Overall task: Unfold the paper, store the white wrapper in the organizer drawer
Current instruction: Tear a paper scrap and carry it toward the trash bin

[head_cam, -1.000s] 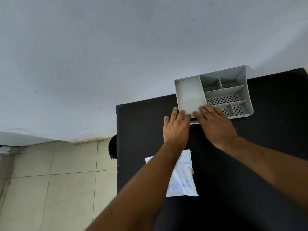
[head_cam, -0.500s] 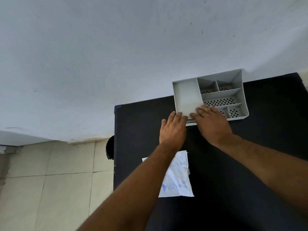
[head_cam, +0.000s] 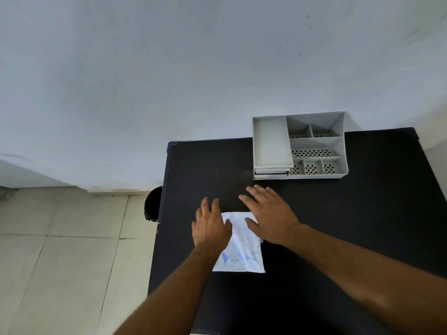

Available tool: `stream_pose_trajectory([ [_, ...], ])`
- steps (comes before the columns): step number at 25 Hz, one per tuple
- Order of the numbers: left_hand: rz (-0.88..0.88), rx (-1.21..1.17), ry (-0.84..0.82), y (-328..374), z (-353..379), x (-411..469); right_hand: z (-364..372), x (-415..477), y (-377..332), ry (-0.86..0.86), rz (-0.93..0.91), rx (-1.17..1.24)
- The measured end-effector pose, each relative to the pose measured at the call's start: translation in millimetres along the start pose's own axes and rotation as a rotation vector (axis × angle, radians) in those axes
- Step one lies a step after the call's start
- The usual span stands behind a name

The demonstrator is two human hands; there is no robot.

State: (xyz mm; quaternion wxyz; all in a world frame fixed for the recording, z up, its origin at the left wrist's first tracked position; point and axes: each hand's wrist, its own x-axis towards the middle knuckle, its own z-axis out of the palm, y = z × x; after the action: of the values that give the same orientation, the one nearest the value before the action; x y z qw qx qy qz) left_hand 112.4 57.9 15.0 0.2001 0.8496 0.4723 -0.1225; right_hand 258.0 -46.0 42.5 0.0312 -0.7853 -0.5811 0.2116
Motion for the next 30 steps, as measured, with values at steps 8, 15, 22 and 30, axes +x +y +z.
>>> stream_pose_trajectory([
  [8, -0.083, -0.272, -0.351, -56.4, 37.1, -47.2, 60.6, 16.1, -42.0, -0.462, 0.033, -0.063],
  [15, -0.007, -0.463, -0.427, -77.2, 53.6, -69.0, 87.4, 11.7, -49.6, -0.437, 0.089, -0.051],
  [22, -0.197, -0.811, -0.296, -93.2, 39.3, -74.9, 86.6, -9.4, -87.3, -0.025, 0.666, 1.18],
  [30, -0.343, -1.212, -0.219, -85.7, 3.9, -95.5, 59.3, -45.1, -102.6, -0.321, 0.333, 1.243],
])
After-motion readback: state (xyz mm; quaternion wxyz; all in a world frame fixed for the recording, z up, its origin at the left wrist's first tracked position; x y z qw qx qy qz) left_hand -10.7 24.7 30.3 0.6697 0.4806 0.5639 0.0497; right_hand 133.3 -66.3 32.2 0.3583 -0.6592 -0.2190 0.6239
